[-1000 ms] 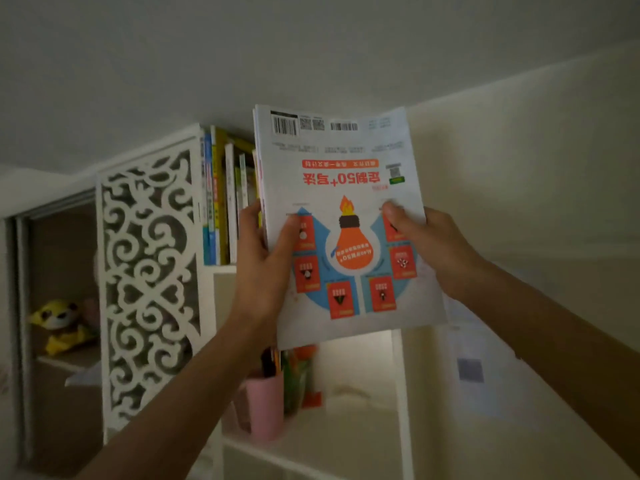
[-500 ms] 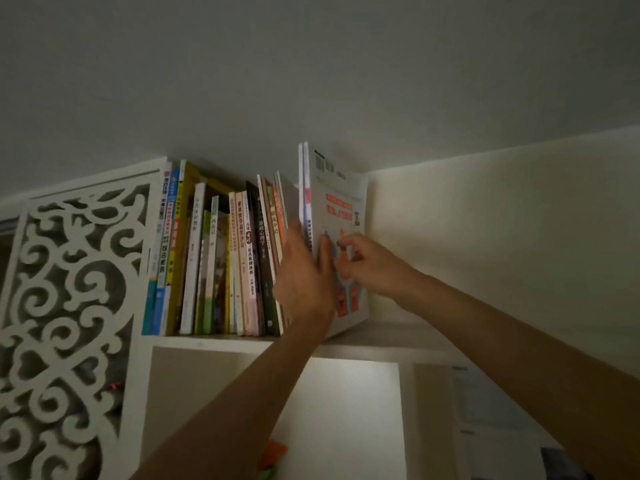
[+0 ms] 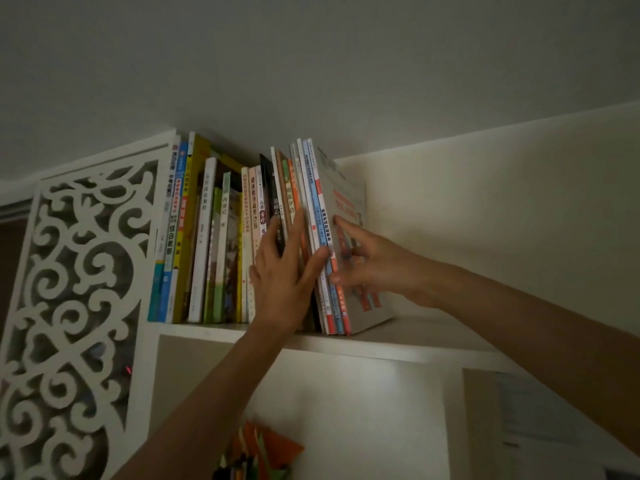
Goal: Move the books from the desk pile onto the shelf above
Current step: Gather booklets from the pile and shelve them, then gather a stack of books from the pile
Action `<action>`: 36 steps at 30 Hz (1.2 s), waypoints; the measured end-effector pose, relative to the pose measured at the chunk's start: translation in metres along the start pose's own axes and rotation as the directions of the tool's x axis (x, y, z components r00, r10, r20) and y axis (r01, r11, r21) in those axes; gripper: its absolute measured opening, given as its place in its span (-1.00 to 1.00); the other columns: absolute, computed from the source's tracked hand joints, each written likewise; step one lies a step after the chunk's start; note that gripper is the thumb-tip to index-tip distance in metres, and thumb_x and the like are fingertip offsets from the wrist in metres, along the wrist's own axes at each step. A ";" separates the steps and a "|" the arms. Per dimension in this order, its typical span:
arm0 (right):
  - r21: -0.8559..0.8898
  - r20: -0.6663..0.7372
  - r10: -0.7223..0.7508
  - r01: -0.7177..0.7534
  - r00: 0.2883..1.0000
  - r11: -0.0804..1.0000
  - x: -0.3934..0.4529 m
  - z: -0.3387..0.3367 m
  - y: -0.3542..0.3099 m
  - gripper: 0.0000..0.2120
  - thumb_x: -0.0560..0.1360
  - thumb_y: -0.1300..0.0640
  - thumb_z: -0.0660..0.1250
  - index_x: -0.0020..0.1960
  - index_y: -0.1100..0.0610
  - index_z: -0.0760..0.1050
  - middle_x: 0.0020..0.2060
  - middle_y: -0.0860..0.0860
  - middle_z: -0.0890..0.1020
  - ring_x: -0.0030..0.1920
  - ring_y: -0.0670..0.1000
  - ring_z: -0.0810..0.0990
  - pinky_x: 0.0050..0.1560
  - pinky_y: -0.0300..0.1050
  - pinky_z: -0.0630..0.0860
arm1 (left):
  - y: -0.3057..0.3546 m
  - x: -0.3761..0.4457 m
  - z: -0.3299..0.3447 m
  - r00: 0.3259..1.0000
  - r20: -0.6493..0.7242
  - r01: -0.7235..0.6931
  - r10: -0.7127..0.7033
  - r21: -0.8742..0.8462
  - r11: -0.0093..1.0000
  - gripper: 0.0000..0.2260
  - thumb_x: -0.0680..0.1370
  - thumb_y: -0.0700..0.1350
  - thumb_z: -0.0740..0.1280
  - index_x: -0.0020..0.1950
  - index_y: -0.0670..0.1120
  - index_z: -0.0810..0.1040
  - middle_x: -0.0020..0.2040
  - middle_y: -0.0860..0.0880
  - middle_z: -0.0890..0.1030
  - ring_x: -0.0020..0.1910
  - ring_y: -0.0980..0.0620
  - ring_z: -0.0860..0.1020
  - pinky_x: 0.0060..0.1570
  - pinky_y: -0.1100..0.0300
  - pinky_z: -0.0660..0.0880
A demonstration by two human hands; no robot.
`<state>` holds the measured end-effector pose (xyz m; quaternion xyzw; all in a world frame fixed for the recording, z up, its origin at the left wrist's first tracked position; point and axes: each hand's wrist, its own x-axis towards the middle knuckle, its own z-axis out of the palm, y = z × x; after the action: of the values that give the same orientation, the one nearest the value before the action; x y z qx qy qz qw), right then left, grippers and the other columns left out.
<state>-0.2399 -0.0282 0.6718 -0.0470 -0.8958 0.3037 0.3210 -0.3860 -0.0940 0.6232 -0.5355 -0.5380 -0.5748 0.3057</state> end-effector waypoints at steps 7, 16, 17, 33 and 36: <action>-0.016 -0.026 -0.054 0.053 0.998 0.998 -0.009 0.002 0.000 -0.38 0.48 0.23 0.37 0.42 -0.13 0.20 0.09 -0.26 0.47 0.00 -0.35 0.51 -0.08 -0.36 0.56 | 0.005 -0.006 0.005 0.999 -0.020 0.042 -0.042 0.040 0.998 -0.36 0.37 0.41 -0.09 0.44 0.32 -0.09 0.53 -0.04 -0.03 0.50 -0.08 -0.02 0.43 -0.21 0.00; -0.209 -0.435 -0.078 -0.017 0.897 0.978 -0.099 -0.010 -0.001 -0.85 0.49 0.16 0.37 0.06 0.10 0.56 -0.05 -0.09 0.60 -0.15 -0.22 0.56 -0.16 -0.50 0.42 | 0.037 -0.074 -0.011 0.979 -0.098 -0.190 0.177 -0.153 0.970 -0.74 0.56 -0.03 0.19 0.20 -0.08 0.49 0.27 0.03 0.34 0.26 0.25 0.28 0.27 0.43 0.25; -0.262 -0.443 -0.116 -0.004 0.889 0.965 -0.123 -0.009 -0.002 -0.88 0.50 0.17 0.35 0.04 0.10 0.58 -0.06 -0.11 0.63 -0.12 -0.22 0.58 -0.10 -0.46 0.44 | 0.048 -0.090 -0.011 0.971 -0.095 -0.235 0.220 -0.189 0.953 -0.77 0.56 -0.06 0.19 0.16 -0.07 0.51 0.22 0.06 0.39 0.23 0.29 0.33 0.20 0.47 0.29; -0.095 -0.448 0.718 -0.827 0.533 0.555 -0.579 0.086 0.158 -0.84 0.53 0.23 0.31 0.09 0.11 0.54 -0.05 -0.18 0.50 -0.06 -0.20 0.49 -0.02 -0.30 0.40 | 0.164 -0.479 0.145 0.268 0.943 0.428 0.198 -0.301 0.852 -0.86 0.50 -0.01 0.24 -0.16 0.27 0.45 -0.13 0.18 0.59 -0.15 0.22 0.55 -0.16 0.27 0.46; -0.060 -0.385 0.838 -0.916 0.388 0.397 -0.666 0.083 0.174 -0.81 0.54 0.26 0.29 0.14 0.19 0.53 -0.02 -0.05 0.47 -0.01 -0.11 0.44 -0.07 -0.43 0.28 | 0.204 -0.544 0.177 0.127 0.976 0.478 0.180 -0.219 0.851 -0.84 0.53 -0.11 0.28 -0.15 0.17 0.49 -0.14 0.17 0.57 -0.15 0.19 0.56 -0.10 0.19 0.50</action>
<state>0.2168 -0.1159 0.1569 -0.6037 -0.7045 0.2951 0.2285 -0.0154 -0.0963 0.1423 -0.7738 -0.4913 -0.2249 -0.3305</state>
